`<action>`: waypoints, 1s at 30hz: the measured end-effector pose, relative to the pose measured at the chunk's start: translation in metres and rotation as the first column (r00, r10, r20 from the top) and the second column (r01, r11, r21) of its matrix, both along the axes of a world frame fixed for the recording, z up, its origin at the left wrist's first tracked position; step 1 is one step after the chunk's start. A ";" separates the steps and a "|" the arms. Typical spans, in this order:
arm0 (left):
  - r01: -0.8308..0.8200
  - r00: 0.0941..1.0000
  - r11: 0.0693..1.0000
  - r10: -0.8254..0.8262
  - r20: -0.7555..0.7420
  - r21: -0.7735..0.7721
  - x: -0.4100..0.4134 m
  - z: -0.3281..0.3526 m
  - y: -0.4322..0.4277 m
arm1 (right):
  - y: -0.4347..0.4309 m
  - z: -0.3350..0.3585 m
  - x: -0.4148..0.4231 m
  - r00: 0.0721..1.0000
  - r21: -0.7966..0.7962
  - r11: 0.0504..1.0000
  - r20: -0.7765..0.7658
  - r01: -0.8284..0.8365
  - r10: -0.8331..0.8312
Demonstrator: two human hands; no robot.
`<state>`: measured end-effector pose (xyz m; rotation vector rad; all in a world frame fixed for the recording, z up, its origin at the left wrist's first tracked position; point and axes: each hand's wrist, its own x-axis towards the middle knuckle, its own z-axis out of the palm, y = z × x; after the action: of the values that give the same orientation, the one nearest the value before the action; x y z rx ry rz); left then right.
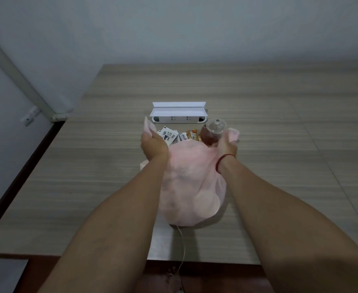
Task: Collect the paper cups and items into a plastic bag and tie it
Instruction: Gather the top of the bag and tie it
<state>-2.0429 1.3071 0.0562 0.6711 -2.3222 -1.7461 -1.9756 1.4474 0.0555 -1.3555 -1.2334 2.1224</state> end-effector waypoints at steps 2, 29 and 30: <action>0.139 0.990 0.964 -0.134 0.036 -0.226 0.009 -0.016 -0.002 | 0.000 0.012 -0.001 0.958 -0.271 0.962 -0.284 -0.040 -0.040; 0.424 0.884 0.868 -0.459 0.092 0.258 0.028 0.002 0.012 | -0.020 -0.006 -0.002 0.825 0.377 0.735 0.216 -0.564 0.522; 0.445 0.876 0.863 -0.475 0.087 0.238 0.030 0.003 0.011 | -0.021 -0.004 -0.004 0.835 0.324 0.769 0.189 -0.550 0.517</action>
<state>-2.0129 1.3183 0.0597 0.2796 -2.5776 -2.2404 -1.9794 1.4260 0.0519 -1.0157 -2.1440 2.0126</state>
